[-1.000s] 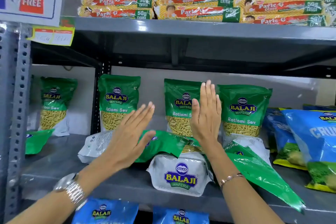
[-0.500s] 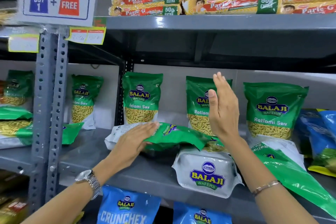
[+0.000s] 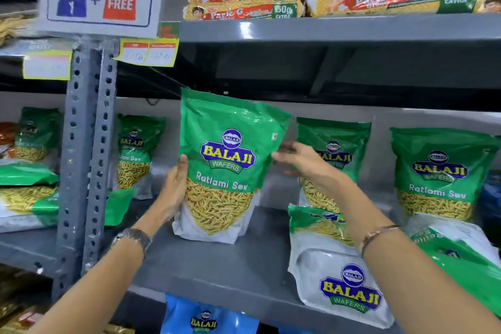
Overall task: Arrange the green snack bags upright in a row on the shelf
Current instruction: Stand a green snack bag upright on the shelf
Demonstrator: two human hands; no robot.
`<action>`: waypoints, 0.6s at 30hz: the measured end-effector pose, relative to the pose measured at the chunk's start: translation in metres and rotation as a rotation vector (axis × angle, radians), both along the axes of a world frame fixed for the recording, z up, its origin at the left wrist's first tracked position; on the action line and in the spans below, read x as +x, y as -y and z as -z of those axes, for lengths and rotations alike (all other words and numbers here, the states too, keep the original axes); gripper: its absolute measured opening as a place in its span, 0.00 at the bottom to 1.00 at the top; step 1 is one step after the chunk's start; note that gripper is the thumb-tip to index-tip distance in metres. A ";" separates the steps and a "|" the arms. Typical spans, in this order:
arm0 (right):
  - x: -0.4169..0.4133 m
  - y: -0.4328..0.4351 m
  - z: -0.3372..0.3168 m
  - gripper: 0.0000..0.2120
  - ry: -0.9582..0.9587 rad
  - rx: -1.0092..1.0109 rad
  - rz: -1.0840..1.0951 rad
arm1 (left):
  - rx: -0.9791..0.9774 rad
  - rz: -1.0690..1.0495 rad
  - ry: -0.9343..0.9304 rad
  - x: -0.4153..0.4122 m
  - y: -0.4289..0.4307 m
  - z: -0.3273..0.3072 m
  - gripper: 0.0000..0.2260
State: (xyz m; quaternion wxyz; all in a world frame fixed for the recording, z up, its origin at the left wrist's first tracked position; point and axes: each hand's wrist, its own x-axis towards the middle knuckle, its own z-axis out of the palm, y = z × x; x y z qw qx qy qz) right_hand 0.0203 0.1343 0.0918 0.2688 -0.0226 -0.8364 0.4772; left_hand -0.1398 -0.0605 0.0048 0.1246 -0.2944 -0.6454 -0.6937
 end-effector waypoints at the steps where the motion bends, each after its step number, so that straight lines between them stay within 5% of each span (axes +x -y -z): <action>1: -0.005 0.005 0.000 0.20 -0.032 -0.011 -0.024 | -0.006 0.002 0.021 -0.006 -0.001 -0.001 0.38; 4: -0.017 0.011 0.001 0.17 -0.120 0.030 -0.018 | 0.037 0.029 0.091 -0.030 -0.002 -0.002 0.36; 7: -0.025 0.010 0.003 0.03 -0.179 0.032 -0.017 | 0.098 0.110 0.206 -0.035 0.000 -0.003 0.42; 9: -0.030 0.010 0.004 0.07 -0.218 0.006 0.005 | 0.092 0.137 0.222 -0.026 0.002 -0.007 0.39; 14: -0.034 0.016 0.007 0.07 -0.260 -0.079 0.047 | 0.101 0.076 0.256 -0.025 0.000 -0.011 0.57; 18: -0.032 0.015 0.010 0.09 -0.153 -0.074 0.000 | 0.270 0.025 0.207 -0.015 0.006 -0.050 0.43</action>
